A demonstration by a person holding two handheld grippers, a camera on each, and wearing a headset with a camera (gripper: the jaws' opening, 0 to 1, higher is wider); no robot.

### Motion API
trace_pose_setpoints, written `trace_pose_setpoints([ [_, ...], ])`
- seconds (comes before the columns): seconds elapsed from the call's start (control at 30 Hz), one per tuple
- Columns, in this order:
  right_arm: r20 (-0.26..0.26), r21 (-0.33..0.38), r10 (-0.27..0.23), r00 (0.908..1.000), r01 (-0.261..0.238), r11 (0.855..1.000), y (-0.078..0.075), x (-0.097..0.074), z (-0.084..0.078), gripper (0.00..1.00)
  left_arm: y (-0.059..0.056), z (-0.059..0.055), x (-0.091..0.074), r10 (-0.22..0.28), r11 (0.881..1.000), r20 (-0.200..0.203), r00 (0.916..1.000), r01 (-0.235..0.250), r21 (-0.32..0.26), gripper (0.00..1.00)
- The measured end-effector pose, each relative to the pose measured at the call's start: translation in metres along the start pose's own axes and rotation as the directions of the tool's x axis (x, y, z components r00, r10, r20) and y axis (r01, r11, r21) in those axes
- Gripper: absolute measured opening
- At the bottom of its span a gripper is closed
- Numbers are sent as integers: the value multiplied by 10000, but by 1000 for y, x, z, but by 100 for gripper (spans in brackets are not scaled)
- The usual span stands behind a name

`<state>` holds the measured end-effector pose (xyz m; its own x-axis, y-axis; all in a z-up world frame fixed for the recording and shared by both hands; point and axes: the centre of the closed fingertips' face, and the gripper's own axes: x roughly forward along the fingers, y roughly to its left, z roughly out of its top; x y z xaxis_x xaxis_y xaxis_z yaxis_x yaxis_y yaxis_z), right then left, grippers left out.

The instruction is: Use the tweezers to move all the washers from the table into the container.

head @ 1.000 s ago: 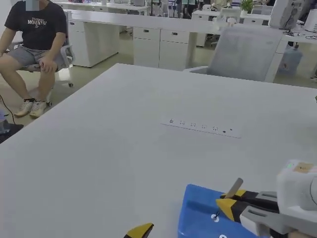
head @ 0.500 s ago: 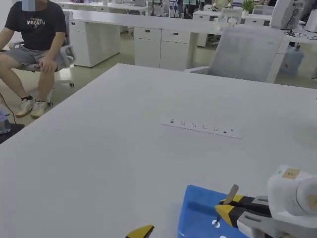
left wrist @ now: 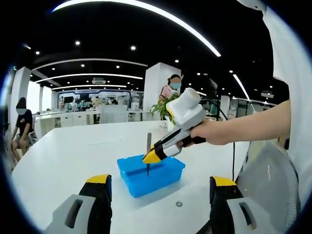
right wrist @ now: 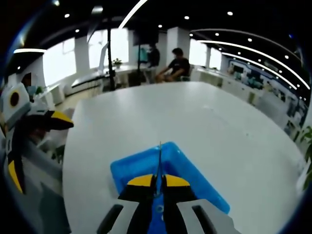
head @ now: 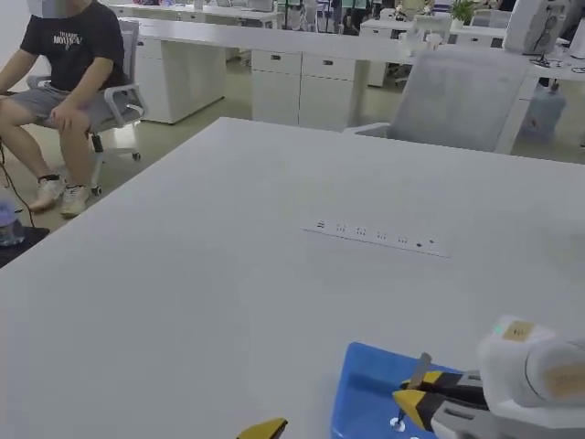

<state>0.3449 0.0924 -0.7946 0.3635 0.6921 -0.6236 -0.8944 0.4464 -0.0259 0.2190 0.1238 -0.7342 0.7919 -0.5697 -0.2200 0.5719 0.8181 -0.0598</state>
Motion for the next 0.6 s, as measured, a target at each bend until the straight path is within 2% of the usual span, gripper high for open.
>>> trace_pose_setpoints([
  [0.6,-516,-447,45,9987,-68,9990,3,7,-15,3,0,-2,0,-9,10000,-138,9999,10,94,82],
])
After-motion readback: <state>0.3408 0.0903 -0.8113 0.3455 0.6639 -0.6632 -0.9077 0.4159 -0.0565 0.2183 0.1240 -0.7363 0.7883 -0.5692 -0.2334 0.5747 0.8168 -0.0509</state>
